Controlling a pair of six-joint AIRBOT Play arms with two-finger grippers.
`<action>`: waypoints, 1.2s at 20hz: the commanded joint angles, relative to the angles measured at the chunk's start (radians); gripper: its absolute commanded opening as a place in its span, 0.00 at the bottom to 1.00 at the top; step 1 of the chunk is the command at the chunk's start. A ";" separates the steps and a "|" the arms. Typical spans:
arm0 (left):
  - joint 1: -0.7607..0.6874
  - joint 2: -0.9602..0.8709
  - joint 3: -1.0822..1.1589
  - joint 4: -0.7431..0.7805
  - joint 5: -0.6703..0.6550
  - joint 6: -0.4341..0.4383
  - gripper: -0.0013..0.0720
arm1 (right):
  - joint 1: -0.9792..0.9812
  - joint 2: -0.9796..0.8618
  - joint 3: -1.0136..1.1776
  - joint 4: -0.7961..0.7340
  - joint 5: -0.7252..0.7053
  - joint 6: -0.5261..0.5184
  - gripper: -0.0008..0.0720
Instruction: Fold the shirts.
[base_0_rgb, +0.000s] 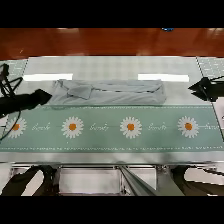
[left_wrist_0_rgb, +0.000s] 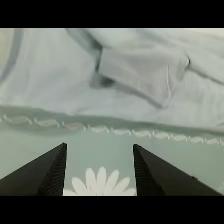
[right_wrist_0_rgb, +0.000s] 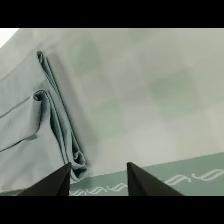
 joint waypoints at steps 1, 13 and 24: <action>-0.062 0.054 -0.105 -0.034 0.054 -0.003 0.71 | 0.062 -0.089 -0.048 0.119 -0.040 -0.053 0.59; -0.065 0.013 -0.105 -0.121 0.094 -0.003 0.71 | 0.315 -0.395 0.192 0.219 -0.018 0.008 0.58; -0.299 -0.082 -0.031 -0.262 0.350 0.008 0.05 | 0.380 -0.053 0.200 -0.072 0.100 -0.006 0.04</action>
